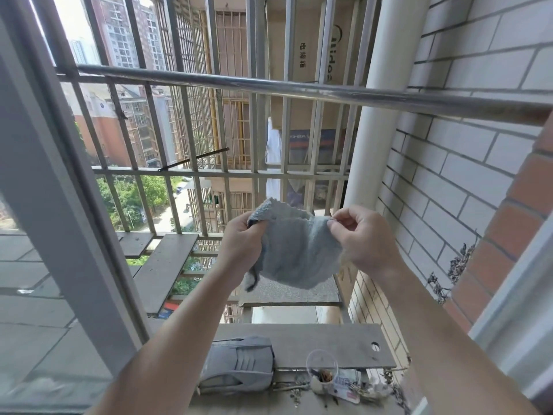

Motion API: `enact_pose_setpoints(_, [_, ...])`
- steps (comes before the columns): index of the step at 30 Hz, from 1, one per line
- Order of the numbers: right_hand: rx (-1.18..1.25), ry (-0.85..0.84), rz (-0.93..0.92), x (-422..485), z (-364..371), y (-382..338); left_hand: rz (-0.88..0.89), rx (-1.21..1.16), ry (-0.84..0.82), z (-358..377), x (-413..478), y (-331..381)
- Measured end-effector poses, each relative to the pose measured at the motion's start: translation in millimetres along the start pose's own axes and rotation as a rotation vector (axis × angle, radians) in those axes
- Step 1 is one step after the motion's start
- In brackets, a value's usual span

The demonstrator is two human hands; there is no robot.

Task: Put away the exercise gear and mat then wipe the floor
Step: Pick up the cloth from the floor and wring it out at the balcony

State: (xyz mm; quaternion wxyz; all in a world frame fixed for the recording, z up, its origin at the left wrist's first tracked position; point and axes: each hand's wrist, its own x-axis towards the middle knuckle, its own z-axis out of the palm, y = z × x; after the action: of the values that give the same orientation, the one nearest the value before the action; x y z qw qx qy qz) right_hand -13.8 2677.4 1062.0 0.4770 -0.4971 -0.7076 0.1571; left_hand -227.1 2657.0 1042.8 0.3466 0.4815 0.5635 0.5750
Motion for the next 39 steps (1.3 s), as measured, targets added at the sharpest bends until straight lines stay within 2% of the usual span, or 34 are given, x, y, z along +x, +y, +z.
enact_pose_setpoints(9, [-0.076,0.139,0.095,6.1,-13.1,10.3,0.122,0.214,0.139,-16.4,13.2,-3.8])
enact_pose_setpoints(13, [-0.107,0.166,0.105,8.9,-15.7,16.4,0.119,0.266,0.140,-20.5,18.5,-9.9])
enact_pose_setpoints(19, [-0.130,0.173,0.107,8.3,-16.9,22.6,0.186,0.237,0.204,-25.2,21.5,-15.5])
enact_pose_setpoints(27, [-0.167,0.186,0.071,9.8,-16.9,24.9,0.174,0.173,0.275,-26.5,19.7,-11.4])
enact_pose_setpoints(39, [-0.156,0.137,0.004,5.2,-16.2,24.7,0.277,0.403,0.139,-26.6,17.5,-11.2])
